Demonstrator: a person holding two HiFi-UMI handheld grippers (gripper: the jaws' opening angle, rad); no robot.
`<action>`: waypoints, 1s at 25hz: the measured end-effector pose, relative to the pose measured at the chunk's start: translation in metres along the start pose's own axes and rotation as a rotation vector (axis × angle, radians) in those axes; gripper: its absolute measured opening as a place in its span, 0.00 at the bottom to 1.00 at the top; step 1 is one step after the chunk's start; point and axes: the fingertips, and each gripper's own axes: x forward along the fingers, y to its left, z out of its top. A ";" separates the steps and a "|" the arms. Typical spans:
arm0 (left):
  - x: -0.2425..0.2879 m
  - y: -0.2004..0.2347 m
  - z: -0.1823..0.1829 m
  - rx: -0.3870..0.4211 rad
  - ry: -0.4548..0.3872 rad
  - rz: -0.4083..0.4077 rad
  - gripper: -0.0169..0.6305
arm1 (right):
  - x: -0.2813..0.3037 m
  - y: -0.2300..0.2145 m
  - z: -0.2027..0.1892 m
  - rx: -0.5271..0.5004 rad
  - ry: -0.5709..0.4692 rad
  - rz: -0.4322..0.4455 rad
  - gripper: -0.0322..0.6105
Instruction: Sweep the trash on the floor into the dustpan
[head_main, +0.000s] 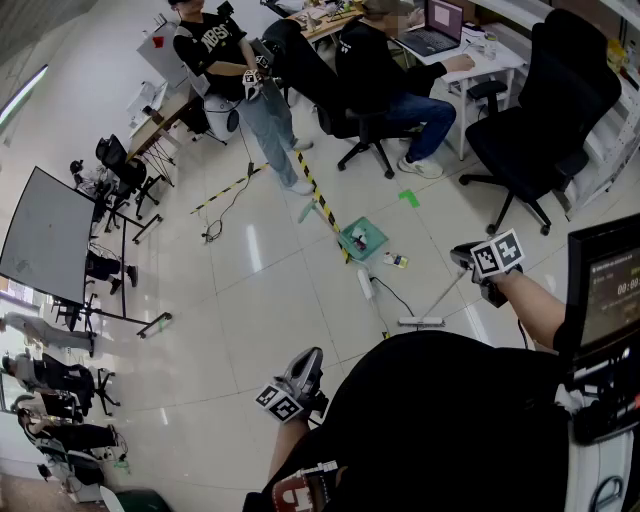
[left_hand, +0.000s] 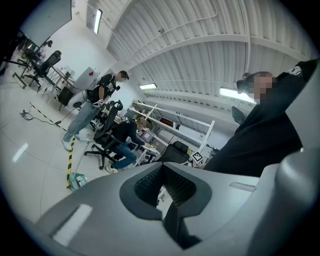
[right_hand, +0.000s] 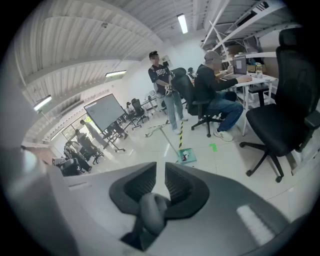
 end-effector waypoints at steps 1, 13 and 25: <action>0.009 -0.005 -0.002 -0.003 -0.007 0.002 0.02 | -0.003 -0.009 0.004 0.000 -0.003 0.001 0.13; 0.046 0.009 0.001 -0.026 -0.025 -0.027 0.02 | 0.007 -0.059 0.037 0.037 -0.013 -0.054 0.13; 0.056 0.201 0.110 -0.006 0.112 -0.340 0.02 | 0.089 -0.018 0.110 0.165 0.004 -0.307 0.13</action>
